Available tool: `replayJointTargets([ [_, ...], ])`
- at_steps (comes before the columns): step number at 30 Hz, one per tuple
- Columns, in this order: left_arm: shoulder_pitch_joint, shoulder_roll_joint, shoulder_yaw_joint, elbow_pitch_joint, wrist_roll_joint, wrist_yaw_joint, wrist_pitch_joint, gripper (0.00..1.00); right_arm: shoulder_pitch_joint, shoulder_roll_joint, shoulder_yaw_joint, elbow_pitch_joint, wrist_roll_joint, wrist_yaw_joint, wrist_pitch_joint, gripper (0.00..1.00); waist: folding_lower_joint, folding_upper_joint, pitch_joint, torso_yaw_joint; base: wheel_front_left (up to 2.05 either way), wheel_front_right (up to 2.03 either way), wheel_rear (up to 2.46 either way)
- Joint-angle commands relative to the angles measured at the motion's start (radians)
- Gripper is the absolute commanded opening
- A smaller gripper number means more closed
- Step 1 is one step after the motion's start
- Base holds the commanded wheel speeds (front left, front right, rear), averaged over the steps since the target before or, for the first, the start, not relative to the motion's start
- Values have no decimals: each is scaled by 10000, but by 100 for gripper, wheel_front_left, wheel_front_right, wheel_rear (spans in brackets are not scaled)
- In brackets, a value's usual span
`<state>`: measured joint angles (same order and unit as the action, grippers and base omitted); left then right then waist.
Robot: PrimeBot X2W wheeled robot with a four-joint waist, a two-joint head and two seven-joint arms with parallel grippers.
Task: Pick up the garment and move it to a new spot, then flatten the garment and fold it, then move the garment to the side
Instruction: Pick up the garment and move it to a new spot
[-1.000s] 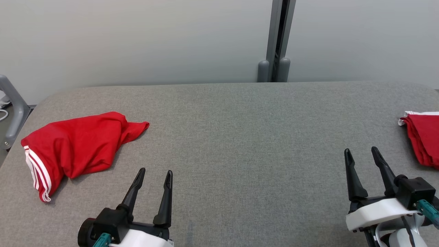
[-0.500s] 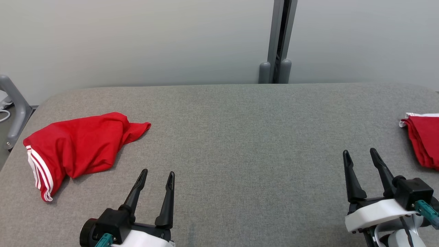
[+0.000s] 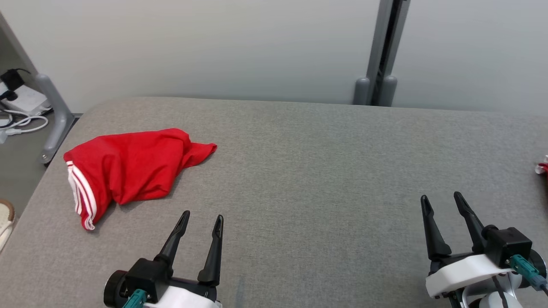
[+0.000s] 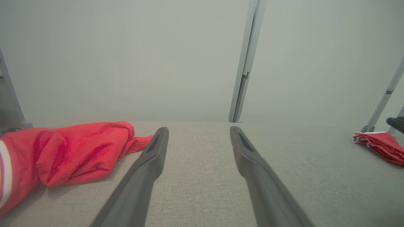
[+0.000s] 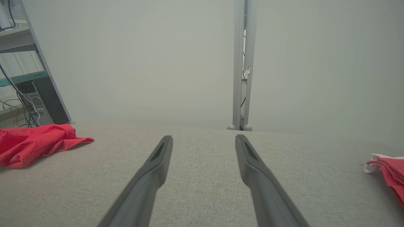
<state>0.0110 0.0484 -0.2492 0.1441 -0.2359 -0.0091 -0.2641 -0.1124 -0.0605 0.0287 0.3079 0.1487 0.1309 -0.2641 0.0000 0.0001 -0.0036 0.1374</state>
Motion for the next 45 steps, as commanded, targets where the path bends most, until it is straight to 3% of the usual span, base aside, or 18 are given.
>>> replayJointTargets([
  [1,-90,44,54,25,38,-22,11,100,59,-43,5,1,39,-3,-1,100,0,-1,13,336,0,0,0],
  [13,180,45,467,62,364,-185,9,100,233,55,433,58,292,-3,-1,100,0,-1,-228,2159,0,0,0],
  [23,302,41,820,75,568,-349,11,100,310,76,761,212,518,-3,-1,100,0,-1,-508,3215,0,0,0],
  [45,441,43,1084,-344,415,-55,9,100,-327,76,1383,577,611,-3,-1,100,0,-1,-246,3536,0,0,0],
])
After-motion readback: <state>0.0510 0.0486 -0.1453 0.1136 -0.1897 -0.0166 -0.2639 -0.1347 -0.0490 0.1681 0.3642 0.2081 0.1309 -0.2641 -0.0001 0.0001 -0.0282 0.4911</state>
